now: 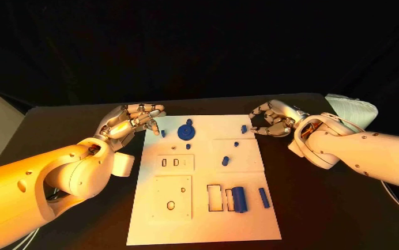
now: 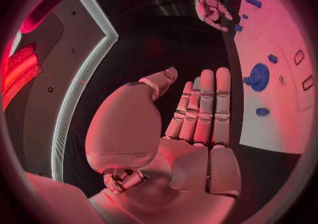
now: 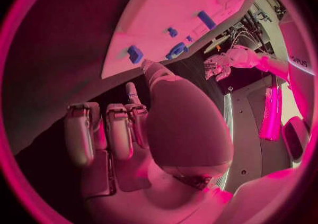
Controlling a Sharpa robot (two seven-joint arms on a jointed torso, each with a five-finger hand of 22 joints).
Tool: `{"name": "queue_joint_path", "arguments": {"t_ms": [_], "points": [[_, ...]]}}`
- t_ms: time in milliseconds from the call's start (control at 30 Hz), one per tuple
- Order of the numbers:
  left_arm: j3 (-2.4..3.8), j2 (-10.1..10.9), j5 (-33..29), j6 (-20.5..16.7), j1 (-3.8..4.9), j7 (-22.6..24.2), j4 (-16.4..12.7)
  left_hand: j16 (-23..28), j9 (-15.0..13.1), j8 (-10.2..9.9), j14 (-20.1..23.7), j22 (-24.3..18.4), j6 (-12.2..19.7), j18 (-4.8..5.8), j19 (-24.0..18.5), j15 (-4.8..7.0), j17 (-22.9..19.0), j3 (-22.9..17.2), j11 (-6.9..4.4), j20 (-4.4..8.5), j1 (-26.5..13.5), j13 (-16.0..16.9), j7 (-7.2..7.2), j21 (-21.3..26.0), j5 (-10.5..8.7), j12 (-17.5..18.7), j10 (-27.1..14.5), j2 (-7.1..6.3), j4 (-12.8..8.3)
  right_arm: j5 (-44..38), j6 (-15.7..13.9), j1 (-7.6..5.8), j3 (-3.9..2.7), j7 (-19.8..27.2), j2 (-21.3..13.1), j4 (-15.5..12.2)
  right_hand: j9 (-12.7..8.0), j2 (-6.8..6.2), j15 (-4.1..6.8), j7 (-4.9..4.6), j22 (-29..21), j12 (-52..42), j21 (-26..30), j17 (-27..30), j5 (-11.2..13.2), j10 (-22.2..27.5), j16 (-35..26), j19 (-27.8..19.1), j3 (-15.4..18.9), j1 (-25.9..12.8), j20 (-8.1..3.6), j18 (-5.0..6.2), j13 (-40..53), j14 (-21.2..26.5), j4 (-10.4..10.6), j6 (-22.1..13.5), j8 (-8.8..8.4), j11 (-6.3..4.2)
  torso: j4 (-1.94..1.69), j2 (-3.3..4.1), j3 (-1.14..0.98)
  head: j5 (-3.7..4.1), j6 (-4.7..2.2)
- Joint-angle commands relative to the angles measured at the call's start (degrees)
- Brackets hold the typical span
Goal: Assemble the parts on the task board
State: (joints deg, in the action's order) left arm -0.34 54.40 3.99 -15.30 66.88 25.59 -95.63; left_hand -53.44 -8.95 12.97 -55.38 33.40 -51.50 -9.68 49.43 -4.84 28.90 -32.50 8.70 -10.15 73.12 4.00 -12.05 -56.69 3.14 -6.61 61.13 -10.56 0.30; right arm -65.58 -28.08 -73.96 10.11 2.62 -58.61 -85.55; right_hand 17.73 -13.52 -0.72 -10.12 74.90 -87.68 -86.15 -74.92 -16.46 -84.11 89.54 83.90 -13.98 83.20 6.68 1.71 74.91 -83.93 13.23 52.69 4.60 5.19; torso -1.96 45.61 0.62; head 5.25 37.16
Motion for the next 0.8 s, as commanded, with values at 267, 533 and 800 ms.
{"name": "queue_joint_path", "arguments": {"t_ms": [267,533,800], "points": [[0.04,-0.1,-0.1,1.3,0.00,0.4,0.0,-0.2,0.0,0.3,0.4,0.1,0.4,-0.83,-0.4,0.18,-0.1,0.1,-0.11,-0.08,-0.5,0.1,-0.09,-0.3,0.00,-0.3,-0.5,0.22,-0.3,-1.3,2.4,1.55,0.05,2.7,1.1,2.5,-0.1,0.03,-0.18,-0.06,11.4,0.1,0.0,-14.4,0.2,-3.4,0.3,3.9,0.2,0.5,0.01,-0.62,12.5,-5.9,-0.3,-0.6,-0.30,0.08,-0.18,0.05,0.24,0.05,0.33],[0.04,0.0,-0.1,1.3,0.00,0.4,0.0,-0.2,0.0,0.3,0.4,0.1,0.4,-0.83,-0.4,0.18,-0.1,0.1,-0.11,-0.08,-0.5,0.1,-0.09,-0.3,0.00,-0.3,-0.5,0.22,-0.3,-0.8,1.4,1.88,0.05,2.1,2.5,3.4,-0.1,0.41,-0.24,-0.07,11.6,-0.1,-0.2,-14.6,0.1,-3.6,0.4,4.0,0.2,0.4,0.06,-0.67,12.8,-6.0,-0.1,-0.4,-0.20,0.11,-0.04,0.03,0.21,-0.22,0.79],[0.04,0.1,-0.1,1.3,0.00,0.3,-0.1,-0.2,0.0,0.3,0.4,0.1,0.4,-0.83,-0.4,0.18,-0.1,0.1,-0.11,-0.08,-0.5,0.1,-0.09,-0.3,0.00,-0.3,-0.5,0.22,-0.3,0.2,1.4,2.47,0.04,1.9,4.0,4.5,-0.1,0.85,-0.24,-0.02,11.6,-0.2,-0.2,-14.7,-0.1,-3.7,0.4,4.0,0.0,0.3,0.10,-0.68,12.9,-6.0,0.2,0.0,0.05,0.08,-0.12,0.02,0.29,-0.24,1.17]]}}
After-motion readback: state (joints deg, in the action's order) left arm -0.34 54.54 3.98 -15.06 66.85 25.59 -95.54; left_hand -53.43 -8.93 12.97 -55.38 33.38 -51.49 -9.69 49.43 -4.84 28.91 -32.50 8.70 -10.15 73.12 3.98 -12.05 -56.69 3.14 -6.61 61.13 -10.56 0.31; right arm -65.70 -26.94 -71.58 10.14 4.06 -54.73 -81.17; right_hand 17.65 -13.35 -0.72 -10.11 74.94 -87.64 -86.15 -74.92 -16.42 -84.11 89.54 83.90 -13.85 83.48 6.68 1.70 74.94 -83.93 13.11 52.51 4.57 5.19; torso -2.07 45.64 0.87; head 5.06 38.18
